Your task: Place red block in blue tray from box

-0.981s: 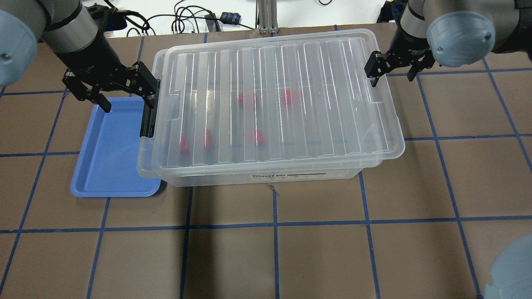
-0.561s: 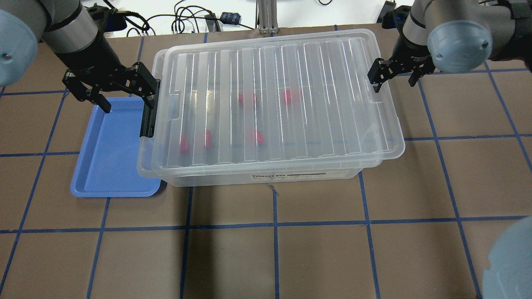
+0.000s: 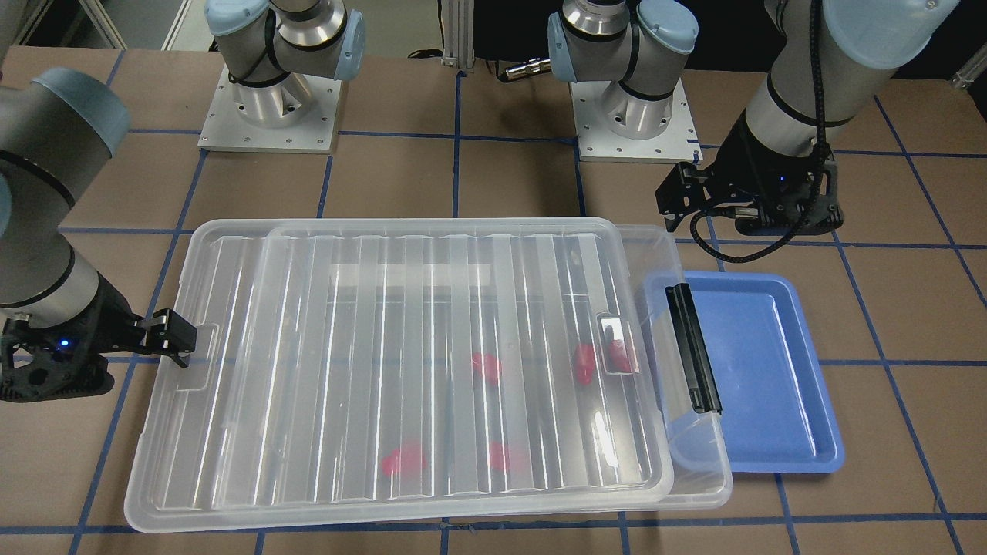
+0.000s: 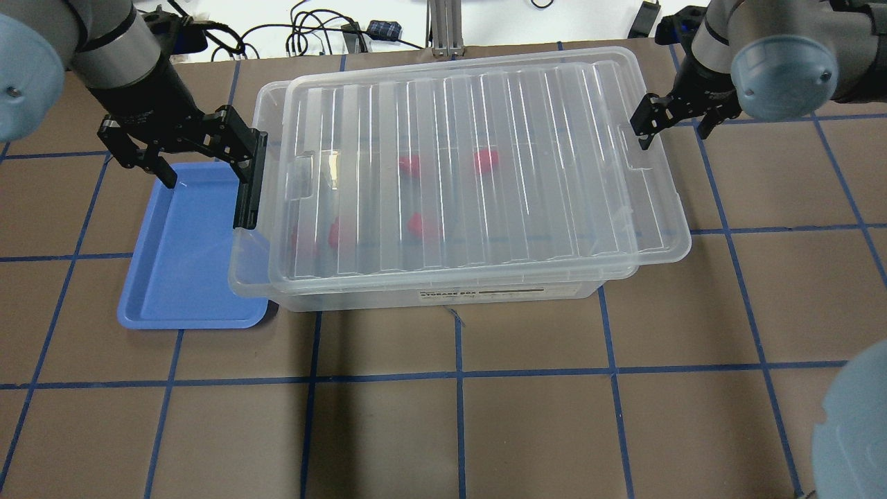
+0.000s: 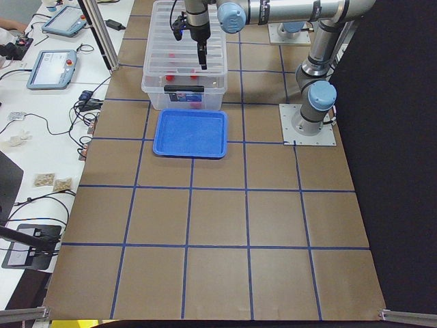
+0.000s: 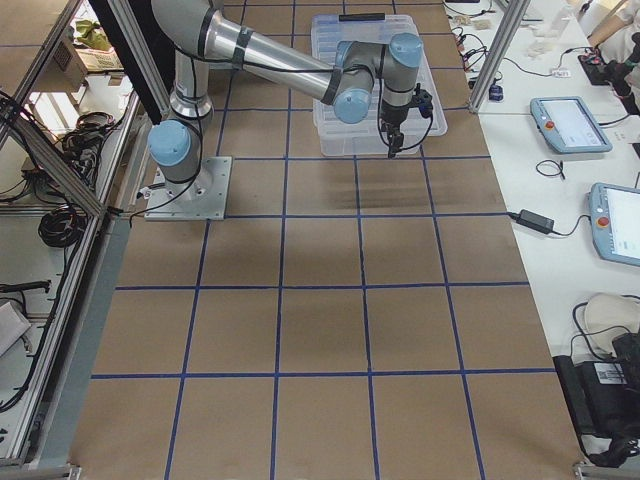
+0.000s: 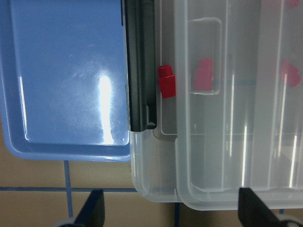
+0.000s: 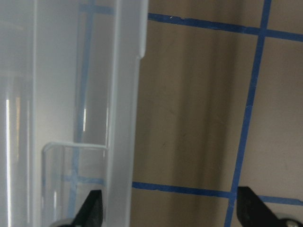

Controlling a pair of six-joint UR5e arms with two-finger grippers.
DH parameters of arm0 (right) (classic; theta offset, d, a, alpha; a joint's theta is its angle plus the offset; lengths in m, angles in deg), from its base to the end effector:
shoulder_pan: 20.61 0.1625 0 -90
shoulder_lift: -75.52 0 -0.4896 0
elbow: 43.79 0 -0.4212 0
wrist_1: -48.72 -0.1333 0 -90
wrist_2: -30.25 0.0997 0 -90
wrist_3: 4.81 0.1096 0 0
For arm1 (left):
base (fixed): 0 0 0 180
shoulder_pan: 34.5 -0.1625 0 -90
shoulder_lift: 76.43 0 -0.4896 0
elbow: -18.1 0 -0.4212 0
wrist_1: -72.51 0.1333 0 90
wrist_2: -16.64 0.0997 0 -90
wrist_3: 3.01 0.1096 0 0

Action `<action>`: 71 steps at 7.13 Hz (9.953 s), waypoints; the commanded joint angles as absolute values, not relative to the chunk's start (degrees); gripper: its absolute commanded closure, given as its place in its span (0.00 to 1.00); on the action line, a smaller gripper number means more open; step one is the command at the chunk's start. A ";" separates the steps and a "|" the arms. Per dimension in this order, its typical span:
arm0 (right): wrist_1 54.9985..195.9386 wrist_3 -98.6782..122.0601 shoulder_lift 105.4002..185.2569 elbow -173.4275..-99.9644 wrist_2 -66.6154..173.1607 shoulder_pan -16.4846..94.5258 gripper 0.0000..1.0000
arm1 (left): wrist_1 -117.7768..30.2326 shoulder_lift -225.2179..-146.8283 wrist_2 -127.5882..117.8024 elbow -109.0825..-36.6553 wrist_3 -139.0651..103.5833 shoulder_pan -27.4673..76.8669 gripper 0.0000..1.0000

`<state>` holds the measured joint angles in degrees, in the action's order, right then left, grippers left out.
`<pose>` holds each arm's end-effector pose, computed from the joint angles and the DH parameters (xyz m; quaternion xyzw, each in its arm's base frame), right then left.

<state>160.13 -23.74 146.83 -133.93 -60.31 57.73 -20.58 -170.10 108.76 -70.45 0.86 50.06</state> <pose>-0.0039 -0.6732 0.3853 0.0633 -0.9977 0.0204 0.0107 -0.0773 -0.5512 0.5165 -0.0128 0.9987 0.0477 0.0147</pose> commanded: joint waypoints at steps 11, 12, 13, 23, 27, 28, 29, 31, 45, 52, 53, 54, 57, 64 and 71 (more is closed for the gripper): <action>160.17 -34.34 148.12 -132.91 -59.49 44.60 0.00 | -6.96 -177.32 107.87 -74.26 3.39 56.03 0.06; 160.08 -34.17 150.12 -131.95 -59.05 45.47 0.00 | -5.90 -177.85 107.96 -75.06 6.54 56.99 0.11; 156.69 -33.73 152.92 -130.20 -57.92 47.22 0.00 | -4.33 -178.72 107.96 -76.02 6.31 57.26 0.13; 142.32 1.43 162.89 -126.58 -58.69 70.18 0.00 | 10.80 -187.69 104.88 -84.29 6.39 58.14 0.29; 142.24 1.34 162.80 -126.67 -59.57 70.18 0.00 | 13.53 -190.77 104.88 -84.38 6.66 58.31 0.29; 142.24 1.34 162.80 -126.67 -59.57 70.18 0.00 | 13.53 -191.21 104.88 -84.47 6.74 58.32 0.29; 142.24 1.34 162.80 -126.76 -59.57 70.18 0.00 | 13.53 -191.56 104.88 -84.38 6.83 58.32 0.29; 142.24 1.26 162.71 -126.84 -59.66 70.18 0.00 | 13.45 -191.74 104.80 -84.47 6.57 58.32 0.39; 142.41 0.99 162.71 -127.02 -59.57 70.18 0.00 | -17.56 -182.17 107.68 -60.94 6.31 53.34 1.00; 143.56 -10.19 161.75 -127.11 -60.01 64.94 0.00 | -4.80 -187.52 107.78 -71.78 15.18 35.29 1.00; 143.38 -16.00 161.74 -127.46 -60.97 57.95 0.00 | -2.05 -188.83 107.70 -74.42 15.79 35.29 1.00; 143.47 -24.76 161.39 -127.46 -60.98 51.52 0.00 | 1.28 -189.88 107.78 -76.36 16.84 35.29 1.00; 148.87 -34.48 151.94 -127.46 -65.72 41.91 0.00 | 4.13 -193.58 109.54 -77.26 18.96 33.19 1.00; 154.01 -29.42 145.57 -131.85 -59.33 43.19 0.00 | 5.09 -195.79 109.54 -77.09 19.75 32.83 0.12; 154.10 -23.83 145.66 -132.03 -54.30 54.07 0.00 | -22.92 -180.79 110.24 -57.75 10.72 38.16 0.00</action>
<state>154.08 -26.72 145.61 -132.02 -54.32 51.34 -19.32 -184.40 110.19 -59.28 14.29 35.56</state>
